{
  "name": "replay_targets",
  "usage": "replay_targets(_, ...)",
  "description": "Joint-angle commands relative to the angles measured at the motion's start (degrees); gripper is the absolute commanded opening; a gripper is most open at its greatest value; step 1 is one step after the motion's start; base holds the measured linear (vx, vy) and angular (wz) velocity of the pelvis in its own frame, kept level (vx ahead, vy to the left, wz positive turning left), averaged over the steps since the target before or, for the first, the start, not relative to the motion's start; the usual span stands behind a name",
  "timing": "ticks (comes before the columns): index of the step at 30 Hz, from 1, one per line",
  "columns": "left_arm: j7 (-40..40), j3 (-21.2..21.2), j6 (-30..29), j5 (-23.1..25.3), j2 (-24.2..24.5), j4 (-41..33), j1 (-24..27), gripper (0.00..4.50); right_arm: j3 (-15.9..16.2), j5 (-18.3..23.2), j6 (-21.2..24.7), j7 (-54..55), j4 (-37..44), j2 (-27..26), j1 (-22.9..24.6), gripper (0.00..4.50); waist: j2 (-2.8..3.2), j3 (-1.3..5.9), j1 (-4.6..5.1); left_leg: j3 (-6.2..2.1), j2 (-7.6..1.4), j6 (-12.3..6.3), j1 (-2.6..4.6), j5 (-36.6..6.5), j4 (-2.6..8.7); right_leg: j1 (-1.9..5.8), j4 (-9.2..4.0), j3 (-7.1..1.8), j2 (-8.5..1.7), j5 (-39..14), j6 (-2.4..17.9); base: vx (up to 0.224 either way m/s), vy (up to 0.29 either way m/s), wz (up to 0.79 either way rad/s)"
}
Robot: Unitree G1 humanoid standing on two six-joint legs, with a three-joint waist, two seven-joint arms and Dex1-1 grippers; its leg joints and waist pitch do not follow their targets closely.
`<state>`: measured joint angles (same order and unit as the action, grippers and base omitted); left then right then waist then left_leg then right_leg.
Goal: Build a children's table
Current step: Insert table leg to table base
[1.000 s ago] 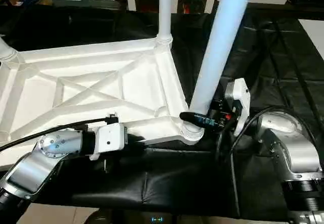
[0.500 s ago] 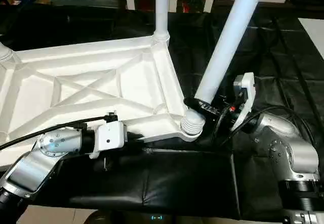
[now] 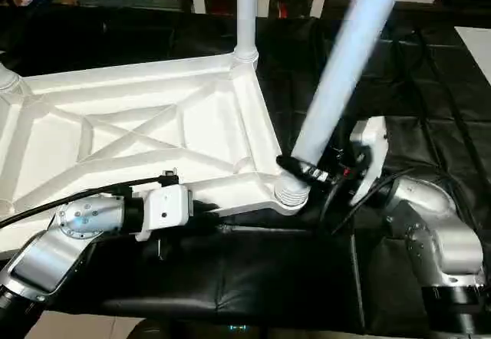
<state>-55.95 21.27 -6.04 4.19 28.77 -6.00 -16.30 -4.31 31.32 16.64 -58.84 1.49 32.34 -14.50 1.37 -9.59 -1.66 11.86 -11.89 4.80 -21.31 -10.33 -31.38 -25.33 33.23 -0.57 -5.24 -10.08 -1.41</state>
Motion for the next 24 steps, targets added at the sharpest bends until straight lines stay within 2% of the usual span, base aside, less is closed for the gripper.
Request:
replay_targets(1,-0.8,2.65,-0.62,0.25,0.27,2.95,2.52,0.0,-0.12,-1.29,-1.87,-0.49,2.2,0.75,0.75,1.85,-1.54,2.77,0.19,0.22,-0.47,-7.66,0.37,-6.55,2.75,2.69,-3.07,-0.6,-0.68,-4.99,13.15,0.0,0.0,0.0)
replay_targets(12,-0.91,2.52,-0.83,0.22,0.31,2.87,2.56,0.0,2.98,-5.07,-7.44,-2.97,4.49,1.31,2.52,1.85,-1.6,2.59,0.3,0.13,-0.54,-7.39,0.43,-7.89,2.85,2.59,-3.24,-0.58,-0.71,-7.04,12.7,0.0,0.0,0.0)
replay_targets(16,-0.93,2.48,-0.79,0.19,0.3,2.93,2.54,0.0,2.66,-6.22,-9.0,-3.3,3.48,1.79,2.63,1.85,-1.56,2.55,0.32,0.16,-0.53,-7.6,0.49,-8.05,2.82,2.56,-3.25,-0.59,-0.66,-6.89,12.67,0.0,0.0,0.0)
replay_targets(21,-1.0,2.51,-0.8,0.16,0.26,2.99,2.49,0.0,0.54,-6.47,-11.01,-1.66,0.37,1.18,1.13,1.85,-1.56,2.57,0.33,0.16,-0.51,-7.9,0.48,-7.82,2.79,2.6,-3.22,-0.6,-0.68,-6.59,13.06,0.0,0.0,0.0)
replay_targets(24,-1.0,2.5,-0.85,0.18,0.27,2.97,2.44,0.0,0.78,-6.48,-11.45,-2.16,-0.21,1.45,1.07,1.85,-1.55,2.52,0.36,0.15,-0.51,-8.05,0.46,-7.67,2.8,2.61,-3.19,-0.57,-0.65,-6.32,13.19,0.0,0.0,0.0)
